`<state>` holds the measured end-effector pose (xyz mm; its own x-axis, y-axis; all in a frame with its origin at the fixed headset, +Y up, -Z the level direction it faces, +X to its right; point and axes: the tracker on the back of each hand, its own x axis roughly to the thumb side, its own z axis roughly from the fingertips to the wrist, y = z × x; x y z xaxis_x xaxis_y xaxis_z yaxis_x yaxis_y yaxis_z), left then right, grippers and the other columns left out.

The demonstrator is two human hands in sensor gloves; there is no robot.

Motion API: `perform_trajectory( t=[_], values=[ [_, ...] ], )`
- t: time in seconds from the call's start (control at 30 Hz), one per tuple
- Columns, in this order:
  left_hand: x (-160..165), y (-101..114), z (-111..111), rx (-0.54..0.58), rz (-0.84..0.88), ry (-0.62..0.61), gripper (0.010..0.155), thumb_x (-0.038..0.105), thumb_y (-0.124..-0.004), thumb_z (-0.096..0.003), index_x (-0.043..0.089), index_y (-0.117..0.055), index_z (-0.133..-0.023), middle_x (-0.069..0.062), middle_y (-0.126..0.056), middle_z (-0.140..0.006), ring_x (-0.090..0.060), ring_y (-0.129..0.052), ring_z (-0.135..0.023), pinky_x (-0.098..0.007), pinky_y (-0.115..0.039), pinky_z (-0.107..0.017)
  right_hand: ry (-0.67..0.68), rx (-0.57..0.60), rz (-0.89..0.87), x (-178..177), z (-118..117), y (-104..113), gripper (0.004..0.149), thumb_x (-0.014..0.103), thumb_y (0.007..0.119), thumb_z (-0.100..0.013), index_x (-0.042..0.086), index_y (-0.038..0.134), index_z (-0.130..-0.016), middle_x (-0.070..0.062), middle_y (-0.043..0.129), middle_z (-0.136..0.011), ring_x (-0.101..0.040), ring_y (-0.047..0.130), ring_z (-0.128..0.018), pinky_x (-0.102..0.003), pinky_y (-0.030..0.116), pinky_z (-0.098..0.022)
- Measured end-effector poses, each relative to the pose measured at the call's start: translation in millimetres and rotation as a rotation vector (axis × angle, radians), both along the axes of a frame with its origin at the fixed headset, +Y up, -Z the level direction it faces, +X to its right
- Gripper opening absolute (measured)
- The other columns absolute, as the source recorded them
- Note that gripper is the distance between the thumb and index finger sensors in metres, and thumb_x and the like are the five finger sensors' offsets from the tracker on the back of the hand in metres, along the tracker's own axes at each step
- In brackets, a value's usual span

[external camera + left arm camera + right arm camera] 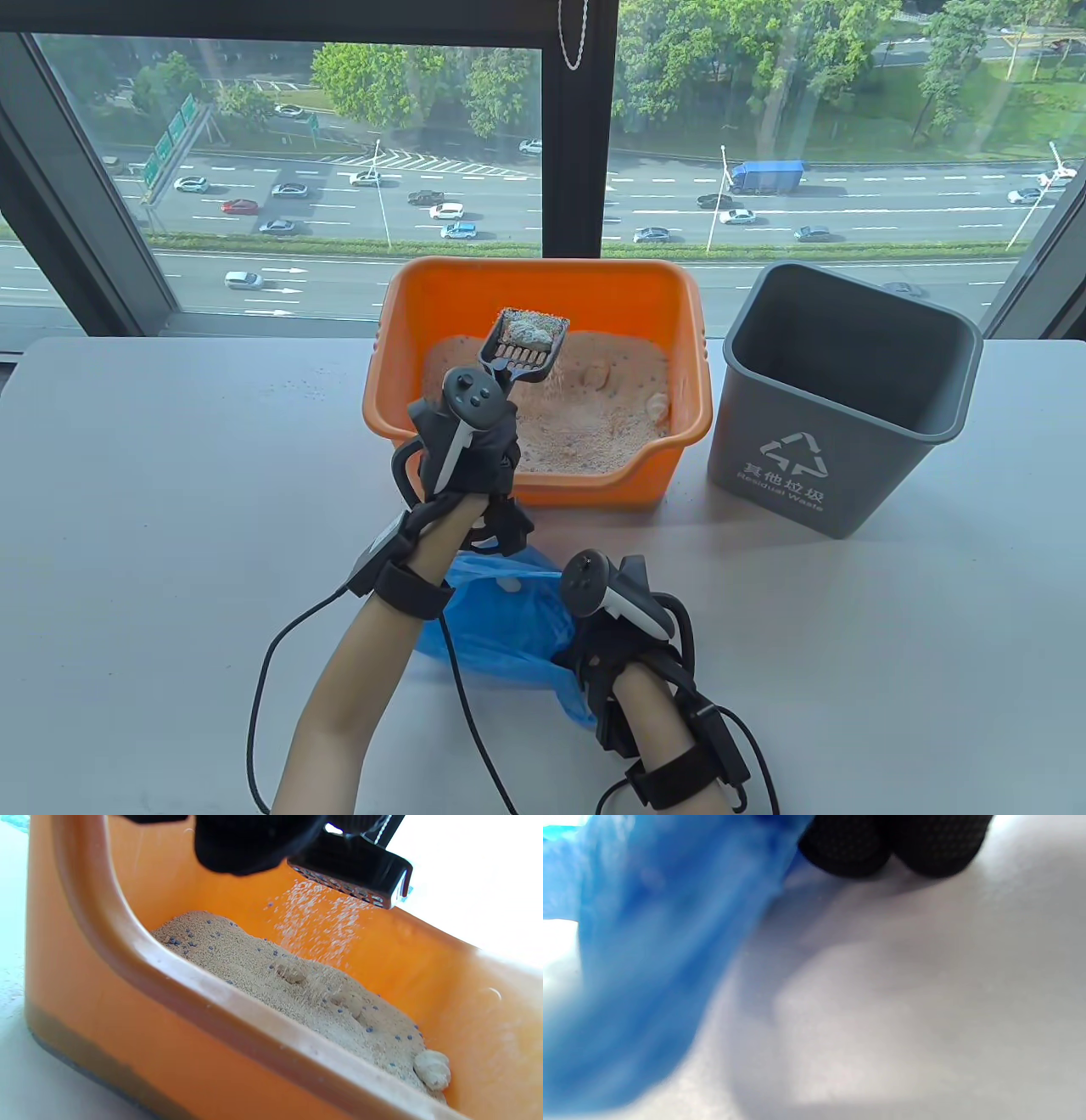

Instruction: Scoop cat litter

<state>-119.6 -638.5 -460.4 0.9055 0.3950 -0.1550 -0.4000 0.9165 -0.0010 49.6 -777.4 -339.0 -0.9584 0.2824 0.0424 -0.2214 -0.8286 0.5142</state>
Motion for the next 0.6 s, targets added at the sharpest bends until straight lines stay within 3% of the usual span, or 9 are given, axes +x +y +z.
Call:
perform_trajectory(
  t=[0.1, 0.2, 0.27, 0.37, 0.43, 0.53, 0.6],
  values=[
    [-0.1, 2.7, 5.5, 0.049, 0.048, 0.019, 0.062, 0.043, -0.059, -0.0553, 0.014, -0.049, -0.109, 0.004, -0.083, -0.064, -0.005, -0.092, -0.031, -0.027, -0.081, -0.03, -0.001, 0.0, 0.001, 0.1, 0.5, 0.2, 0.084, 0.038, 0.089, -0.036, 0.017, 0.04, -0.101, -0.022, 0.046, -0.089, -0.008, 0.078, -0.046, -0.03, 0.074, -0.036],
    [1.1, 3.6, 3.9, -0.043, 0.046, -0.044, 0.062, 0.044, -0.059, -0.0556, 0.015, -0.048, -0.109, 0.005, -0.082, -0.065, -0.004, -0.092, -0.032, -0.026, -0.081, -0.031, -0.001, 0.0, 0.002, -0.2, 0.2, 0.1, 0.084, 0.038, 0.089, -0.036, 0.017, 0.04, -0.101, -0.022, 0.046, -0.089, -0.008, 0.079, -0.046, -0.03, 0.074, -0.036],
    [-3.1, 2.3, 3.5, 0.023, 0.155, -0.006, 0.062, 0.043, -0.059, -0.0555, 0.014, -0.048, -0.109, 0.004, -0.082, -0.065, -0.005, -0.092, -0.031, -0.027, -0.081, -0.03, -0.001, 0.001, 0.003, -0.2, 0.3, 0.1, 0.084, 0.038, 0.089, -0.036, 0.017, 0.04, -0.101, -0.022, 0.046, -0.09, -0.008, 0.079, -0.046, -0.03, 0.074, -0.036],
    [-0.6, 3.2, 4.7, 0.016, 0.054, -0.055, 0.062, 0.043, -0.059, -0.0555, 0.015, -0.048, -0.109, 0.005, -0.082, -0.065, -0.005, -0.091, -0.032, -0.027, -0.08, -0.031, -0.001, -0.001, 0.002, -0.2, 0.3, 0.0, 0.084, 0.038, 0.089, -0.036, 0.017, 0.04, -0.101, -0.022, 0.046, -0.09, -0.008, 0.079, -0.046, -0.03, 0.074, -0.036],
    [-2.1, 3.1, 4.2, 0.043, 0.11, -0.023, 0.062, 0.043, -0.06, -0.0554, 0.014, -0.049, -0.109, 0.004, -0.082, -0.064, -0.005, -0.091, -0.031, -0.027, -0.08, -0.031, -0.001, -0.001, 0.003, -0.2, 0.6, -0.2, 0.084, 0.038, 0.089, -0.036, 0.017, 0.04, -0.101, -0.022, 0.046, -0.089, -0.008, 0.079, -0.046, -0.03, 0.074, -0.036],
    [-0.7, 4.5, 2.2, -0.022, 0.078, -0.094, 0.062, 0.043, -0.06, -0.0555, 0.016, -0.048, -0.109, 0.005, -0.082, -0.065, -0.005, -0.091, -0.032, -0.027, -0.08, -0.032, -0.001, -0.001, 0.002, -0.1, 0.4, -0.4, 0.084, 0.038, 0.089, -0.036, 0.017, 0.04, -0.101, -0.022, 0.046, -0.09, -0.008, 0.078, -0.046, -0.03, 0.074, -0.036],
    [-4.3, 5.3, 0.9, 0.026, 0.147, -0.059, 0.061, 0.043, -0.06, -0.0552, 0.015, -0.049, -0.109, 0.004, -0.082, -0.065, -0.005, -0.091, -0.032, -0.028, -0.08, -0.031, -0.001, -0.001, 0.003, 0.0, 0.4, -0.5, 0.084, 0.038, 0.089, -0.036, 0.017, 0.04, -0.101, -0.022, 0.046, -0.09, -0.008, 0.078, -0.046, -0.03, 0.074, -0.036]
  ],
)
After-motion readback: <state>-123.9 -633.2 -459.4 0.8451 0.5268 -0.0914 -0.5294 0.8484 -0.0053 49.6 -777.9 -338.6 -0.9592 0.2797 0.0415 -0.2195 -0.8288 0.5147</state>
